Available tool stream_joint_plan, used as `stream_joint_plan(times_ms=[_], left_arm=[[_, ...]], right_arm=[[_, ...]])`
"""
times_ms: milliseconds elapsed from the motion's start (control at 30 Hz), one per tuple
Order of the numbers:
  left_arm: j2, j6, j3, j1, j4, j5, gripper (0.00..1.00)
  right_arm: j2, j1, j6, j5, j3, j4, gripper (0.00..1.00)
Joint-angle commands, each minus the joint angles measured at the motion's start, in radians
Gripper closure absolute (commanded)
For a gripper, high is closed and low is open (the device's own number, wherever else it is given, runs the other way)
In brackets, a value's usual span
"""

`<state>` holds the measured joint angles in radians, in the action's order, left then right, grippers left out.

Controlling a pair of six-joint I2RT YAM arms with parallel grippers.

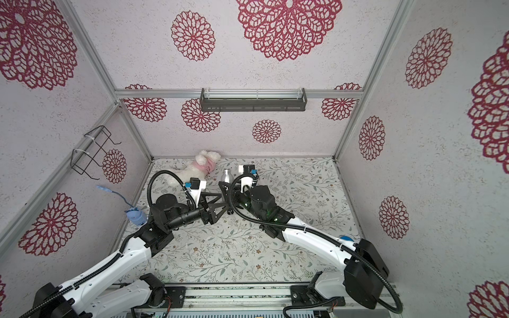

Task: Attach spray nozzles to spray bottles
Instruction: Pick up the spray bottle from the center of the board.

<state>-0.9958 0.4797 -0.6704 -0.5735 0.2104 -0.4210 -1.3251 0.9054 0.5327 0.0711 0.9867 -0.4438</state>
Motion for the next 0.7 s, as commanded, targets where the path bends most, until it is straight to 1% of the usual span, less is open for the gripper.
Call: stream_joint_plan(times_ms=[0,67,133,267,300,367,533,567,667], left_arm=[[0.067,-0.019,0.047,0.001,-0.077,0.125,0.07],[0.087,-0.016,0.061,0.003,-0.064,0.131,0.06],[0.08,-0.007,0.061,0.001,-0.024,0.107,0.07],[0.019,0.004,0.001,0.0,0.023,-0.021,0.14],[0.002,0.001,-0.02,-0.006,0.013,-0.039,0.16],[-0.009,-0.009,-0.037,-0.013,0.008,-0.079,0.17],[-0.012,-0.007,-0.031,-0.026,0.049,-0.088,0.19],[-0.019,-0.005,-0.033,-0.026,0.058,-0.088,0.21],[-0.059,-0.012,-0.06,-0.03,0.039,-0.068,0.33]], right_arm=[[0.078,0.009,-0.035,-0.003,0.011,-0.054,0.56],[0.074,0.007,-0.025,-0.019,0.012,-0.054,0.57],[0.064,0.01,-0.002,-0.044,0.005,-0.074,0.57],[0.055,0.013,0.008,-0.049,-0.024,-0.127,0.57],[0.056,0.012,0.007,-0.044,-0.029,-0.137,0.57],[0.058,0.012,0.004,-0.035,-0.034,-0.142,0.57],[0.046,0.013,0.015,-0.045,-0.039,-0.157,0.57],[0.043,0.013,0.021,-0.049,-0.038,-0.16,0.57],[0.041,0.016,0.033,-0.066,-0.043,-0.185,0.57]])
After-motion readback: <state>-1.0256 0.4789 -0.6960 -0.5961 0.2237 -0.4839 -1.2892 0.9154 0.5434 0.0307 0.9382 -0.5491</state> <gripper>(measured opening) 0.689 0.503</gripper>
